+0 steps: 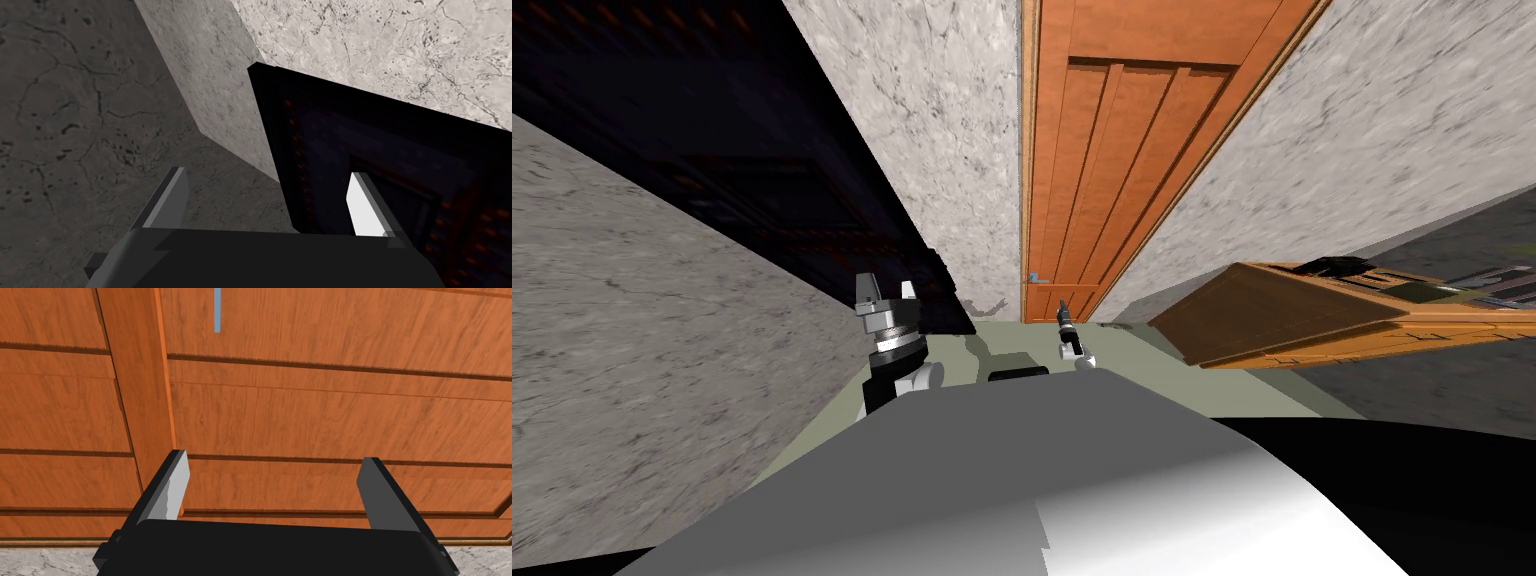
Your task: Pull the door open
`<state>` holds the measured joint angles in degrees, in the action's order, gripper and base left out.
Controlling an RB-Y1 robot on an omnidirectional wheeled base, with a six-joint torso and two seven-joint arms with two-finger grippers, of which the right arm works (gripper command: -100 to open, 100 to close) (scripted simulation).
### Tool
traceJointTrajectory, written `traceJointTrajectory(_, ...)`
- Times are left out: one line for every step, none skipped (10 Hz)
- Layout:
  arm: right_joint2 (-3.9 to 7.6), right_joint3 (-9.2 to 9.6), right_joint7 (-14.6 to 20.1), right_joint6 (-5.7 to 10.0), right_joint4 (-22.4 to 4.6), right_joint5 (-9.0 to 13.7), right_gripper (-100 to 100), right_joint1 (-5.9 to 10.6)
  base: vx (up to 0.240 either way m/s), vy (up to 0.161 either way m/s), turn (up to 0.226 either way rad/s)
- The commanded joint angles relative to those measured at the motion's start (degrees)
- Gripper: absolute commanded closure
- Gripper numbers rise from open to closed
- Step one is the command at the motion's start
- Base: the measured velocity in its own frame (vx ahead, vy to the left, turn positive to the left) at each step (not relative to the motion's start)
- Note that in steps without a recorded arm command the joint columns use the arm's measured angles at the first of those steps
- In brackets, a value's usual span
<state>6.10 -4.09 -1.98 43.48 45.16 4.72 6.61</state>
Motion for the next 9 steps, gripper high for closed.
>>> traceJointTrajectory(-0.32, -0.1, 0.0, 0.56, -1.8, 0.1, -100, 0.64, 0.12, 0.02, 0.067)
traceJointTrajectory(-0.58, -0.18, 0.0, 0.86, -3.0, 0.2, -100, 1.09, 0.113, 0.016, 0.059)
traceJointTrajectory(-0.91, -0.27, 0.0, 1.18, -4.3, 0.3, -100, 1.58, 0.164, 0.026, 0.043)
traceJointTrajectory(-1.07, -0.31, 0.0, 1.34, -5.0, 0.3, -100, 1.83, 0.177, 0.003, 0.022)
traceJointTrajectory(-1.35, -0.39, 0.0, 1.6, -6.1, 0.4, -100, 2.23, 0.154, -0.018, 0.025)
traceJointTrajectory(-1.57, -0.45, 0.0, 1.82, -7.0, 0.4, -100, 2.56, 0.134, -0.008, 0.036)
traceJointTrajectory(-1.84, -0.51, 0.0, 2.03, -7.9, 0.5, -100, 2.89, 0.138, -0.013, 0.006)
traceJointTrajectory(-2.12, -0.56, 0.0, 2.22, -8.6, 0.5, -100, 3.17, 0.146, 0.023, -0.018)
traceJointTrajectory(-2.45, -0.63, 0.0, 2.44, -9.5, 0.6, -100, 3.51, 0.188, 0.062, -0.037)
